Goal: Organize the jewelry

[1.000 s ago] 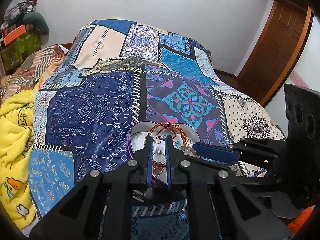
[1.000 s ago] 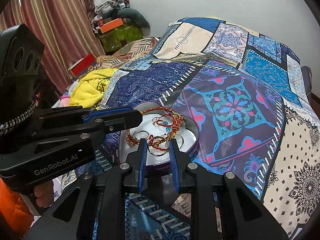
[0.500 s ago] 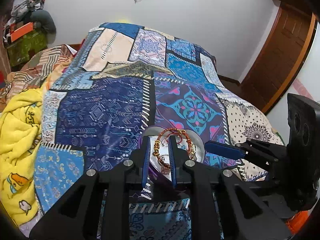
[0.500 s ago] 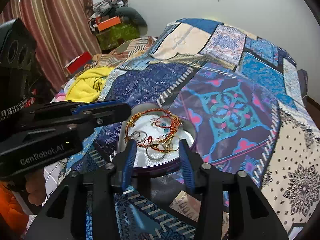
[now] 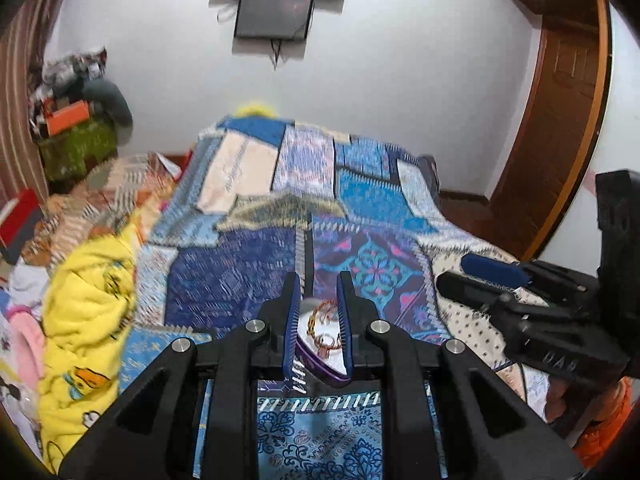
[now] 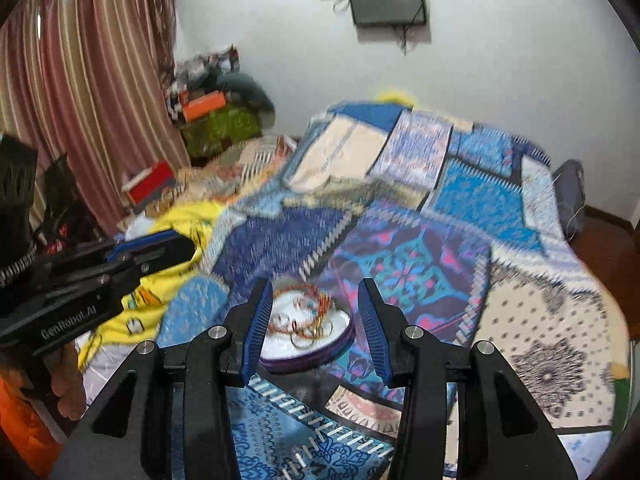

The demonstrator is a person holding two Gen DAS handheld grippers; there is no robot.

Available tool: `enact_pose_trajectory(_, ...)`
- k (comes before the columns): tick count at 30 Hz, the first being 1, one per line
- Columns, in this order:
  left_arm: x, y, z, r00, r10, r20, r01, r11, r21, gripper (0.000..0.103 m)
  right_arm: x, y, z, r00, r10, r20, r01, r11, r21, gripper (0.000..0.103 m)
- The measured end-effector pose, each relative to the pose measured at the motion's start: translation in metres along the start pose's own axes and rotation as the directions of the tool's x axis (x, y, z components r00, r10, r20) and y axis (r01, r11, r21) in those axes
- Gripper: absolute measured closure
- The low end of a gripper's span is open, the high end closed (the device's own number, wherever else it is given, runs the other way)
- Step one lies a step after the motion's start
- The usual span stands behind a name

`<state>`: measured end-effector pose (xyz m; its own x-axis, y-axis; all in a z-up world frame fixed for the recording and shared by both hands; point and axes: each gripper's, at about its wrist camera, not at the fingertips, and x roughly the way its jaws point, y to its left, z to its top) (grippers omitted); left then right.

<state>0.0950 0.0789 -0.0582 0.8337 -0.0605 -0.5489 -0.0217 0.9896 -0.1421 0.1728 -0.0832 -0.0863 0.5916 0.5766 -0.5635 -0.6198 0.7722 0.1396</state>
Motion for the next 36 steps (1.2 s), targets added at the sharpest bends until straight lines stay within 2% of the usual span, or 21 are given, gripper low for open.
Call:
enact_pose_trajectory(3,-0.032,-0.009,0.008,0.996,0.032,0.084,-0.035,0.999,0.027,0.086,-0.036,0.009,0.013,0.995,-0.017,0.103,0.017,1.0,-0.005,0.062)
enact_pose_trajectory(8,-0.097,-0.029,0.017,0.964,0.074,0.255,-0.095,0.993,0.072,0.081,-0.107,0.03,0.029,0.952,-0.03,0.304,0.035,0.999,-0.011,0.062)
enact_pose_trajectory(12,-0.139,-0.042,0.017,0.928,0.084,0.363,-0.122,0.989,0.083,0.065,-0.145,0.047,0.03,0.913,-0.038,0.406,0.05,0.999,-0.019,0.06)
enact_pose_trajectory(15,-0.161,-0.049,0.014,0.907,0.091,0.411,-0.138,0.987,0.085,0.052,-0.164,0.059,0.026,0.887,-0.074,0.456,0.093,0.996,-0.019,0.048)
enact_pose_trajectory(17,-0.171,-0.05,0.013,0.898,0.096,0.429,-0.143,0.987,0.079,0.036,-0.168,0.065,0.025,0.874,-0.103,0.475,0.124,0.992,-0.013,0.037)
enact_pose_trajectory(19,-0.177,-0.05,0.011,0.893,0.096,0.44,-0.143,0.987,0.073,0.027,-0.171,0.068,0.023,0.862,-0.127,0.491,0.147,0.989,-0.002,0.023)
enact_pose_trajectory(22,-0.18,-0.049,0.01,0.891,0.097,0.444,-0.139,0.988,0.062,0.016,-0.171,0.07,0.02,0.848,-0.16,0.506,0.172,0.985,0.023,0.015)
enact_pose_trajectory(23,-0.181,-0.048,0.009,0.891,0.098,0.443,-0.137,0.989,0.058,0.015,-0.17,0.07,0.02,0.847,-0.165,0.506,0.175,0.984,0.027,0.013)
enact_pose_trajectory(25,-0.183,-0.048,0.008,0.89,0.104,0.443,-0.14,0.989,0.049,0.014,-0.17,0.071,0.019,0.845,-0.174,0.505,0.181,0.983,0.035,0.004)
enact_pose_trajectory(27,-0.186,-0.048,0.006,0.89,0.11,0.442,-0.143,0.989,0.042,0.013,-0.172,0.07,0.019,0.843,-0.18,0.506,0.186,0.982,0.039,0.001)
enact_pose_trajectory(33,-0.188,-0.051,0.0,0.892,0.118,0.436,-0.144,0.989,0.027,0.012,-0.171,0.07,0.021,0.847,-0.18,0.5,0.19,0.981,0.031,0.001)
enact_pose_trajectory(36,-0.188,-0.051,0.0,0.892,0.121,0.437,-0.147,0.989,0.027,0.012,-0.177,0.07,0.012,0.848,-0.177,0.499,0.187,0.982,0.029,0.001)
